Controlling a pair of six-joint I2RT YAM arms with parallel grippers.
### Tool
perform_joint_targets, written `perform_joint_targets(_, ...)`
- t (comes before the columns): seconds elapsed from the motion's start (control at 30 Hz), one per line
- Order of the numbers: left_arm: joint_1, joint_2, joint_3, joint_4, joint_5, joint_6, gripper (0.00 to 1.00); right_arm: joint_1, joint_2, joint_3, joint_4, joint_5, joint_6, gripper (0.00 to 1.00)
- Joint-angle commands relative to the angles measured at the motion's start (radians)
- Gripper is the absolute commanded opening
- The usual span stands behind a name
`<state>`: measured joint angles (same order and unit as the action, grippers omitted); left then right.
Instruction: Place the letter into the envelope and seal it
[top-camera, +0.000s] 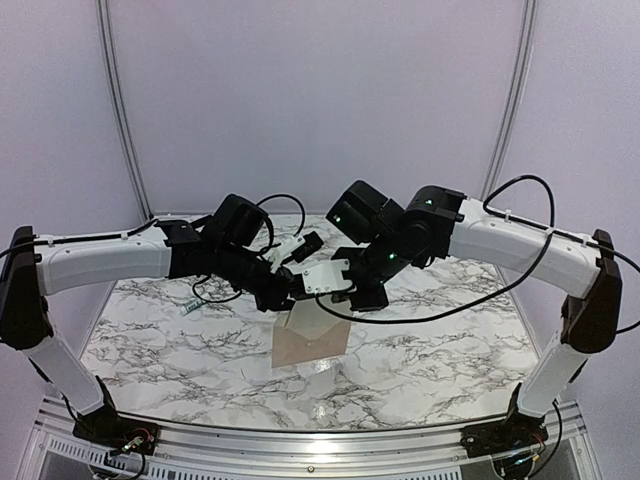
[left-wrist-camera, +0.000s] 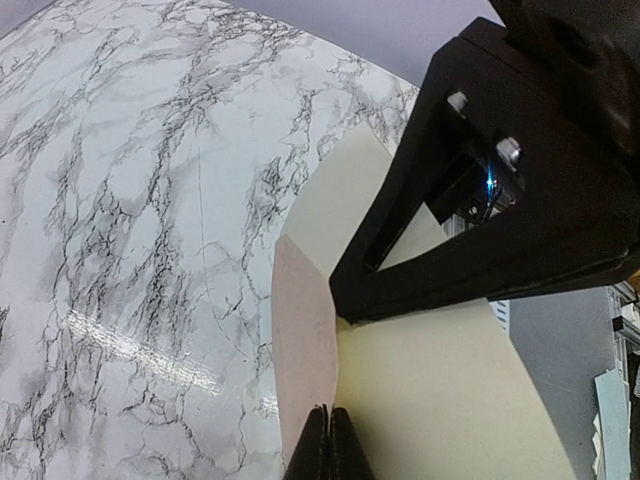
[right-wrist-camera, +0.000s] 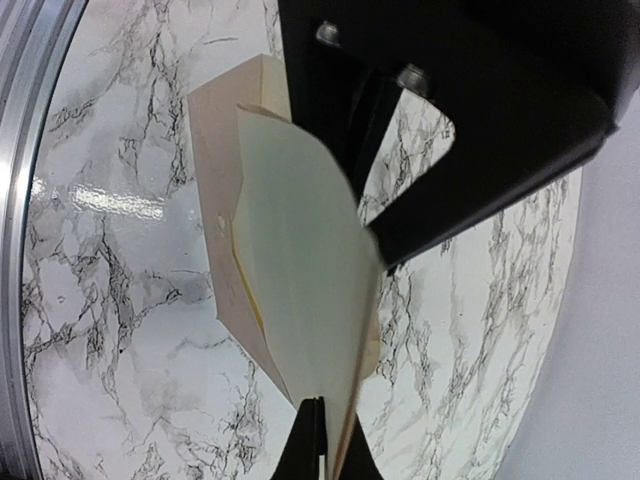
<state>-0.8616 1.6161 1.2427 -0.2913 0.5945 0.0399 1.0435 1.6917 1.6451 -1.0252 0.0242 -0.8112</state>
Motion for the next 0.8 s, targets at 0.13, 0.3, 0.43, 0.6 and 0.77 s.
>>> perform_joint_targets(0.13,0.002,0.012,0.022,0.052,-0.043,-0.056,0.0,0.01,-0.038,-0.013,0.065,0.051,0.033,0.0)
perform_joint_targets(0.3,0.006,0.022,0.025,0.09,-0.075,-0.133,0.0,0.009,-0.045,-0.041,0.115,0.069,0.051,0.0)
perform_joint_targets(0.43,0.014,0.021,0.031,0.106,-0.057,-0.169,0.0,0.01,-0.06,-0.062,0.145,0.079,0.042,0.0)
perform_joint_targets(0.6,0.031,0.019,0.032,0.118,-0.021,-0.201,0.0,0.01,-0.09,-0.089,0.188,0.094,0.035,0.0)
perform_joint_targets(0.77,0.046,0.013,0.02,0.14,-0.006,-0.226,0.0,0.01,-0.137,-0.128,0.262,0.128,0.031,0.0)
